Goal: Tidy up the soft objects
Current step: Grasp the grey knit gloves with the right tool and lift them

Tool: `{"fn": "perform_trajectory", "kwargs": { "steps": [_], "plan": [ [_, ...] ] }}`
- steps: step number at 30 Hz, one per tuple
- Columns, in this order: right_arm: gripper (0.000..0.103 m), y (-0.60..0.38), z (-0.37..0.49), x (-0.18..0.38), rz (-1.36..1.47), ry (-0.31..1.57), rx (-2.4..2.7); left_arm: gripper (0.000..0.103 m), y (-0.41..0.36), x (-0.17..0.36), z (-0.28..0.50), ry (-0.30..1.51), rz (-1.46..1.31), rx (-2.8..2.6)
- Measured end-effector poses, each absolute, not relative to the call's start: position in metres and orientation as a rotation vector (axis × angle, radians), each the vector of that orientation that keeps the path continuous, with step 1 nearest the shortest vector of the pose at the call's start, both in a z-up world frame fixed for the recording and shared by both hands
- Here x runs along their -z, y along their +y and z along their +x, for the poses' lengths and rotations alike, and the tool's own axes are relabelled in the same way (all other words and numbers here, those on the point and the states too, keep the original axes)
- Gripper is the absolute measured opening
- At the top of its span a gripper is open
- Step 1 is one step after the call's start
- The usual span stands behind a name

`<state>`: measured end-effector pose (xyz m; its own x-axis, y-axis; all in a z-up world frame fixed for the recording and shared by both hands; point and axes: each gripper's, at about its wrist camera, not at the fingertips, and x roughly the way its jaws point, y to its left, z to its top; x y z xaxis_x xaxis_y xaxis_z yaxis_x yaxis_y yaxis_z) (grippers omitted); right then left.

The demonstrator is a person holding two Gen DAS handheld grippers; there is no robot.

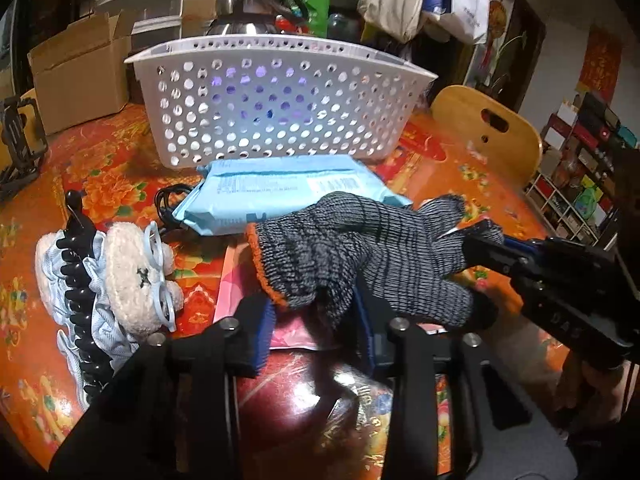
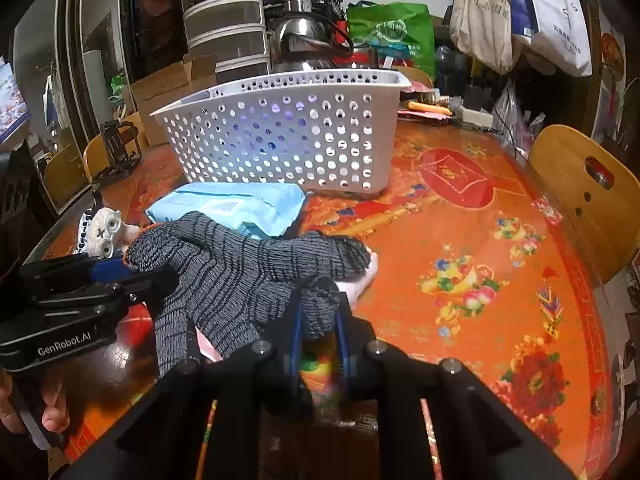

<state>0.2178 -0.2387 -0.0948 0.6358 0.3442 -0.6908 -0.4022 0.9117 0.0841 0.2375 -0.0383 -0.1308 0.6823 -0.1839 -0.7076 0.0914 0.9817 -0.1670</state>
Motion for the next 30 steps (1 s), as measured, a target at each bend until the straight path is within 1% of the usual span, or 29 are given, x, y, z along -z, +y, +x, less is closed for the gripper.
{"fn": "perform_trajectory", "kwargs": {
  "steps": [8,24,30],
  "plan": [
    [0.012,-0.241,0.209,0.088,-0.069,0.716,-0.420,0.023,-0.042,0.120,0.219,0.734,-0.122,0.204],
    [0.012,-0.248,0.198,0.078,-0.006,0.653,-0.456,0.022,-0.037,0.106,0.202,0.655,-0.157,0.247],
    [0.012,-0.253,0.192,0.056,0.016,0.623,-0.483,0.022,-0.032,0.099,0.199,0.653,-0.199,0.264]
  ]
}}
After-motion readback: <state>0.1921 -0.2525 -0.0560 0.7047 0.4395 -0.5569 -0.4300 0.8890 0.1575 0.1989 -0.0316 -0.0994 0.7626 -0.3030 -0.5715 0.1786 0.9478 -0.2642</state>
